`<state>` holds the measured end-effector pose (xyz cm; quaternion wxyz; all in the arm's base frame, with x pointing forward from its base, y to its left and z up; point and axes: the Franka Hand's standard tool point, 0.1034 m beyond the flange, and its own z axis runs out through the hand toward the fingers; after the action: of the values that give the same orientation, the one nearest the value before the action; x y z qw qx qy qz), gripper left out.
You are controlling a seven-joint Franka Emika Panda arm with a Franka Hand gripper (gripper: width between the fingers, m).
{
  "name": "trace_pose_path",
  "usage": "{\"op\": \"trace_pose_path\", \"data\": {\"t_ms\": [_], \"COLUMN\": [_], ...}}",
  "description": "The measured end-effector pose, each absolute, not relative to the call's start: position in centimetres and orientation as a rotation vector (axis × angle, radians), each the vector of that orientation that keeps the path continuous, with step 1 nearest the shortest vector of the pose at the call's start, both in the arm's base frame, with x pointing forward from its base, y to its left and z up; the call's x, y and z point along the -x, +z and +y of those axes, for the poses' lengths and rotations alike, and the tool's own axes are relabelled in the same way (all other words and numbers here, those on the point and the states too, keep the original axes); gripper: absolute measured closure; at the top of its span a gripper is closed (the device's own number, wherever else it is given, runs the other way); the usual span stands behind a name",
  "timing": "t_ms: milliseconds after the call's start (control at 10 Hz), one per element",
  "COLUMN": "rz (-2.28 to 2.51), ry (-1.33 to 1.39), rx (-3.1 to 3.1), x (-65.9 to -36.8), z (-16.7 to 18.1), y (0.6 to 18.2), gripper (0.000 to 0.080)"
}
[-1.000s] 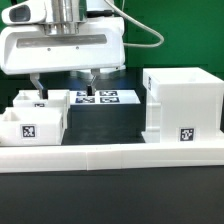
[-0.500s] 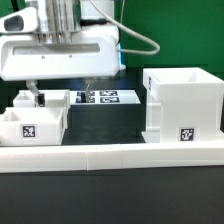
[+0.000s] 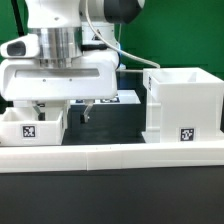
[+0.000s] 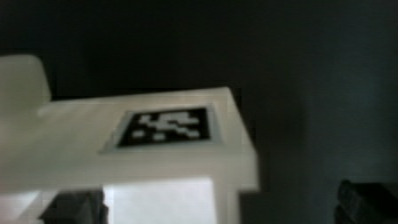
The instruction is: Assemble drawer
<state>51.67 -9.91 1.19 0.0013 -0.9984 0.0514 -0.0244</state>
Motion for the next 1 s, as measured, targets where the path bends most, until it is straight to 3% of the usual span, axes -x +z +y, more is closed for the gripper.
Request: {"op": "trace_pose_path", "data": {"t_ms": [400,600,700,900,1000], "rz": [0.145,0.145,0.145,0.145,0.145], "ry": [-0.099,-0.099,-0.099,-0.099,-0.099], "rx": [3.146,3.146,3.146,3.146,3.146], "x": [-50.91,-50.91,-50.91,-50.90,-50.90], "z": [-9.05,-9.04,-9.04,-9.04,-9.04], "y": [0.59,0.59,0.59,0.59,0.59], "gripper": [0.0177,0.0534,0.0534,0.0758,0.0758]}}
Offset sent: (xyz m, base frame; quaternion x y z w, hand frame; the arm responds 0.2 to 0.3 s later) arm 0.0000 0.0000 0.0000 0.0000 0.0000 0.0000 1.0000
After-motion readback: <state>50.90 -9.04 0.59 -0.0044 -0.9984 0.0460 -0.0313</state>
